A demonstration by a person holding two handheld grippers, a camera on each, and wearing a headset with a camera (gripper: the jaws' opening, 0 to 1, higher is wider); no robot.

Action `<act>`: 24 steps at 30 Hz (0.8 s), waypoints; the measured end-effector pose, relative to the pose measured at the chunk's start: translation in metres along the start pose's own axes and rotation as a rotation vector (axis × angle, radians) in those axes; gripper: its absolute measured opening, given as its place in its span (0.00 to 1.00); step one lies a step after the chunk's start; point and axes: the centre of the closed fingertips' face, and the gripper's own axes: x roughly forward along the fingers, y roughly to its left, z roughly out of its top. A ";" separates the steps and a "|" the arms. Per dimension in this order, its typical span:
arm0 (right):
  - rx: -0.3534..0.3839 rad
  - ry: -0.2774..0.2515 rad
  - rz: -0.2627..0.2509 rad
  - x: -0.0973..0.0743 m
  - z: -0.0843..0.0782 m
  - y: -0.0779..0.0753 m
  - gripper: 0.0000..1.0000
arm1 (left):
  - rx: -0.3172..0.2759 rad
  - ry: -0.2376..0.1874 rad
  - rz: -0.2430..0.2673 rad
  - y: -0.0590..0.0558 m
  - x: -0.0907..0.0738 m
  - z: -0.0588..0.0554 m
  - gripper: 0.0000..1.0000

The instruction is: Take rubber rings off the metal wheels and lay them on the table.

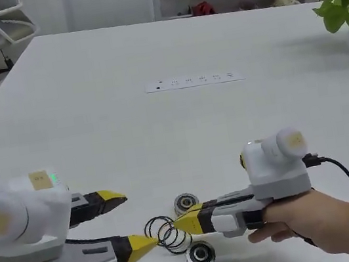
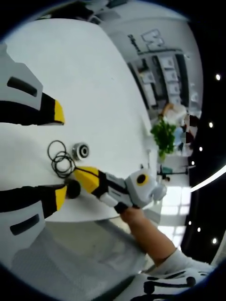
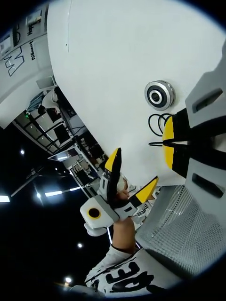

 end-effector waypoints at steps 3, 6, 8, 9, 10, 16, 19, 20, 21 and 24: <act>-0.012 0.032 -0.007 0.002 -0.007 -0.001 0.00 | -0.008 0.007 0.006 0.000 -0.002 -0.004 0.51; -0.026 0.059 -0.020 0.002 -0.014 -0.004 0.00 | -0.008 0.014 0.006 -0.001 -0.002 -0.008 0.51; -0.035 0.071 -0.025 0.001 -0.016 -0.006 0.00 | -0.010 0.016 0.005 -0.002 -0.002 -0.009 0.51; -0.041 0.073 -0.029 0.000 -0.016 -0.006 0.00 | -0.011 0.016 0.005 -0.002 -0.002 -0.009 0.51; -0.045 0.075 -0.031 0.000 -0.016 -0.007 0.00 | -0.012 0.015 0.005 -0.003 -0.002 -0.010 0.51; -0.051 0.073 -0.040 -0.002 -0.014 -0.007 0.04 | -0.005 0.020 0.004 -0.003 -0.002 -0.011 0.52; -0.057 0.068 -0.040 -0.004 -0.010 -0.006 0.06 | -0.005 0.015 0.005 -0.003 -0.003 -0.010 0.52; -0.059 0.064 -0.043 -0.005 -0.008 -0.006 0.07 | -0.005 0.015 0.006 -0.003 -0.004 -0.010 0.52; -0.054 0.059 -0.044 -0.006 -0.006 -0.007 0.08 | -0.004 0.014 0.006 -0.003 -0.004 -0.010 0.52; -0.040 0.044 -0.043 -0.008 -0.001 -0.004 0.10 | -0.003 0.011 0.006 -0.002 -0.005 -0.009 0.52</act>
